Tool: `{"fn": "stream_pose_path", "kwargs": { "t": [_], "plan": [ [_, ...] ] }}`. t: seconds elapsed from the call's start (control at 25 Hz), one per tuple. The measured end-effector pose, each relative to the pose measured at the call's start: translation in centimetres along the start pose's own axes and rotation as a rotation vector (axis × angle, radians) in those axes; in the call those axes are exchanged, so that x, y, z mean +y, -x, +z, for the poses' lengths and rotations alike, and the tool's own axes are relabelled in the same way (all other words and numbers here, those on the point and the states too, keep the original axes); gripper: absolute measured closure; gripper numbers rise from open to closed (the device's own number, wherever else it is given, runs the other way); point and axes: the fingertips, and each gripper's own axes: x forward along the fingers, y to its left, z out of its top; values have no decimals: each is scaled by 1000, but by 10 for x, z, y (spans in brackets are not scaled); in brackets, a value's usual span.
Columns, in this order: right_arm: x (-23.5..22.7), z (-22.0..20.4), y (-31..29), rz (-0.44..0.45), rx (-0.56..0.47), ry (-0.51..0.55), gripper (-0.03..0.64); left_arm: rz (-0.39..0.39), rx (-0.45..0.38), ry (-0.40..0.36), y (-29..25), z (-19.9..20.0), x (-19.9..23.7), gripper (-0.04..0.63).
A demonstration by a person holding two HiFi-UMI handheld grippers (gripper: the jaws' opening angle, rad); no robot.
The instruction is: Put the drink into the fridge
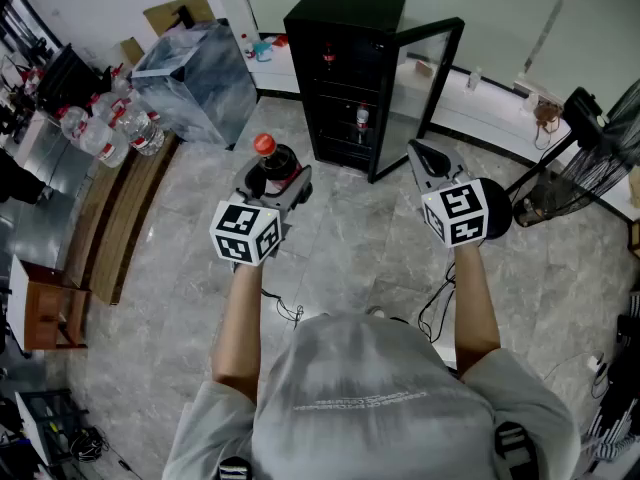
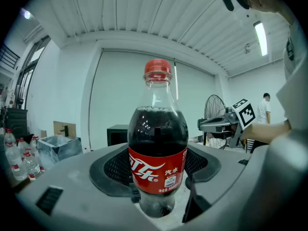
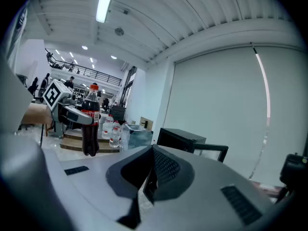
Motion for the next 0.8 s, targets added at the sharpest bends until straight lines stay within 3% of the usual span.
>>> {"fn": "stream_pose_path", "kwargs": {
  "t": [0.2,0.36,0.8],
  "plan": [
    [-15,0,9,-15,-22,-11,617,14,-11,29,-3,7,-7,296],
    [-29,-6,20,23,-67,-105,617,42,-17,58,-5,7,-19,296],
    [-61,-35,14,69,-29,-48,617,130,8,102,-26,-9,-32,296]
  ]
}}
